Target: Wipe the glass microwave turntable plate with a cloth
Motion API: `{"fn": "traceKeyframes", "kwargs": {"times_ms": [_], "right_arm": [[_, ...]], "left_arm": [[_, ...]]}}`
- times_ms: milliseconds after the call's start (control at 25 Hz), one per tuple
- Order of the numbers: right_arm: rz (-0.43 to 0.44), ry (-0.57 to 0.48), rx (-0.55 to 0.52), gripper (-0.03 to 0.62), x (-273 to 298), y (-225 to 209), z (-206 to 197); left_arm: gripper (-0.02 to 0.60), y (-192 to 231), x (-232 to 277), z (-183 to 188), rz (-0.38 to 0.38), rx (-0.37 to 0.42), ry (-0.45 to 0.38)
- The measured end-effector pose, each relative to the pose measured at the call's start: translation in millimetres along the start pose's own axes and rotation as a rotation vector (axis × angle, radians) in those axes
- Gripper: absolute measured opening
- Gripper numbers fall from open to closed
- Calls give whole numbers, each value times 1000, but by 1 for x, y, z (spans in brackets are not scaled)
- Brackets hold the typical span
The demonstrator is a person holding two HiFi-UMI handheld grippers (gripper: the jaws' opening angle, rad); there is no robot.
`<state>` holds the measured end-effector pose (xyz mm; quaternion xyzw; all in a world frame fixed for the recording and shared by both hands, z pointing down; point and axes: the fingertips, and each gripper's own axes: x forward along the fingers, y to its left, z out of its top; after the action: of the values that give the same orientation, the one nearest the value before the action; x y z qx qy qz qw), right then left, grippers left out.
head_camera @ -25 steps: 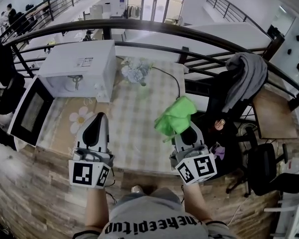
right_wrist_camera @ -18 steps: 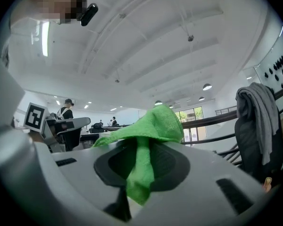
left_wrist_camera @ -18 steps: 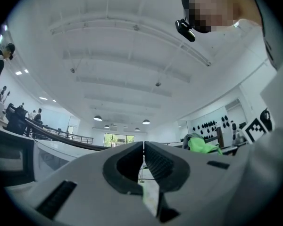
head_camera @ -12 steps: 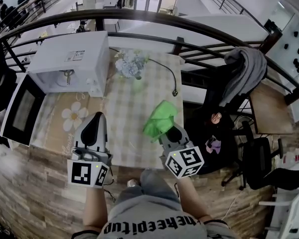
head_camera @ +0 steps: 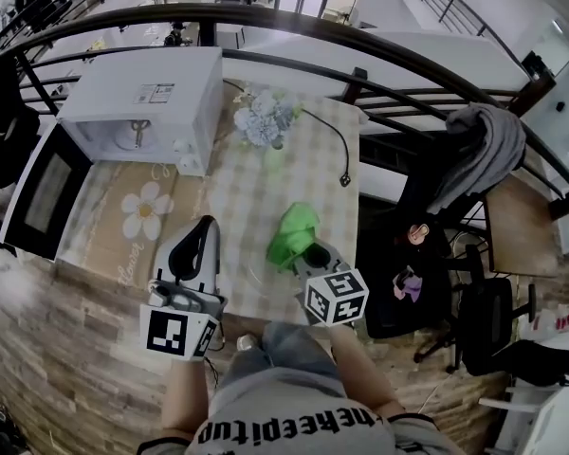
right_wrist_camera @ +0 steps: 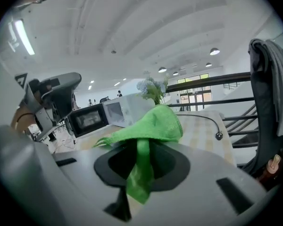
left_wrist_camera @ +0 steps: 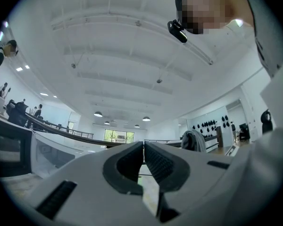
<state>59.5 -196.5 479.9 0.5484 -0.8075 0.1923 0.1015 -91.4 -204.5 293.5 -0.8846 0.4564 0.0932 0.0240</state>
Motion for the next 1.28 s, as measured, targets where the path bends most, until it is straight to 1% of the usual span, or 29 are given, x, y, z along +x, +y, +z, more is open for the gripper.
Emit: {"fn": "traceKeyframes", "kwargs": {"times_ms": [200,440,600,760,920,1000,1160,1280], "right_arm": [[26,108,-5,64,27,0,-28],[52,237,-45,64,53,5,-58],[64,301,-71,64,71,9,-74],[82,348,-97,64,88,18,-83],[111,388,-139,64,108,31,-90],[116,417,-166,64,119,37,-96],[116,491,-254,68,136,41,-115],[125,508,-285,67,139,41,-117]], "left_arm": [[11,4,-3,-8,24,-1,13],[11,10,-9,-15,59,6,28],[11,12,-10,-17,75,19,30],[11,14,-13,-23,93,20,49],[11,19,-18,-23,118,19,52],[11,23,-23,-26,139,23,67],[11,30,-32,-29,175,32,89],[11,33,-36,-30,195,31,93]]}}
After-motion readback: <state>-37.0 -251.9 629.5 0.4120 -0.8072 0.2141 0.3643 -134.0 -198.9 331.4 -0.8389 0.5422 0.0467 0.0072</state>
